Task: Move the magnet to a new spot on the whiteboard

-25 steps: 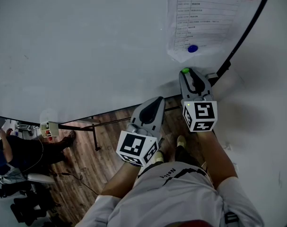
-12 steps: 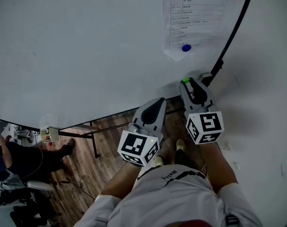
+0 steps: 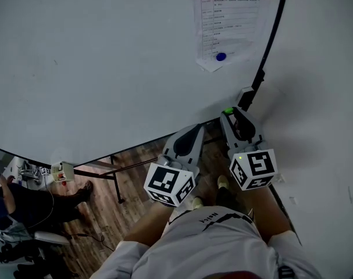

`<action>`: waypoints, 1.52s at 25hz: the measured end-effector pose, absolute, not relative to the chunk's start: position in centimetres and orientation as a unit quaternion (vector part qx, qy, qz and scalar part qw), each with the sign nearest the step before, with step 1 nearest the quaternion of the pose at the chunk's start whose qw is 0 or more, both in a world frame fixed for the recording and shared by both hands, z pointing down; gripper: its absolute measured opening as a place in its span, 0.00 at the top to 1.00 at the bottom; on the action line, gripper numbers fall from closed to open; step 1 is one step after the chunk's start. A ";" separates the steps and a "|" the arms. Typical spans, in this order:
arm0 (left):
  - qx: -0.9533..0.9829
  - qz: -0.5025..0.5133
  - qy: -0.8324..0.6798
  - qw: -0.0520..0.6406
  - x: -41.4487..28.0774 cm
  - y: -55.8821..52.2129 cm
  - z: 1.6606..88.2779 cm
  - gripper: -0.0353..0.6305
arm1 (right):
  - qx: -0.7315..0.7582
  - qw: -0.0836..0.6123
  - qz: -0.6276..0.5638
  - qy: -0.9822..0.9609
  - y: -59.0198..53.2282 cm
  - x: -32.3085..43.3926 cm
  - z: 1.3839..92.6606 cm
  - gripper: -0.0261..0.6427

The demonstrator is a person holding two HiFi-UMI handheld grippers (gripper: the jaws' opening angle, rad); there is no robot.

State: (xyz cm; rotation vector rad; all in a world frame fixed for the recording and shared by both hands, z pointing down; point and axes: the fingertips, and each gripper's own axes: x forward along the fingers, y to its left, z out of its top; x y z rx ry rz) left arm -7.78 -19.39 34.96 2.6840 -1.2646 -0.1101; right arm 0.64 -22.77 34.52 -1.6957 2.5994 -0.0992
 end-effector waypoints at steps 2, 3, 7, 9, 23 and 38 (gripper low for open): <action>0.903 -0.037 -0.419 0.082 -7.7 -18.8 34.7 0.93 | -0.549 0.022 -0.030 0.835 -21.7 0.7 34.2 0.77; 0.905 -0.036 -0.416 0.081 -7.7 -18.5 34.6 0.93 | -0.551 0.023 -0.030 0.834 -21.2 0.7 34.1 0.77; 0.905 -0.038 -0.416 0.083 -7.7 -17.4 34.3 0.93 | -0.556 0.025 -0.029 0.830 -19.5 0.8 33.9 0.77; 0.904 -0.040 -0.418 0.082 -7.8 -17.1 34.1 0.93 | -0.559 0.026 -0.029 0.828 -18.9 0.9 33.8 0.77; 0.913 -0.047 -0.401 0.066 -6.5 -16.0 33.2 0.93 | -0.564 0.026 -0.022 0.825 -17.8 1.3 33.4 0.77; 0.901 -0.046 -0.424 0.073 -4.8 -20.2 34.2 0.93 | -0.573 0.006 -0.027 0.819 -24.7 5.6 34.4 0.77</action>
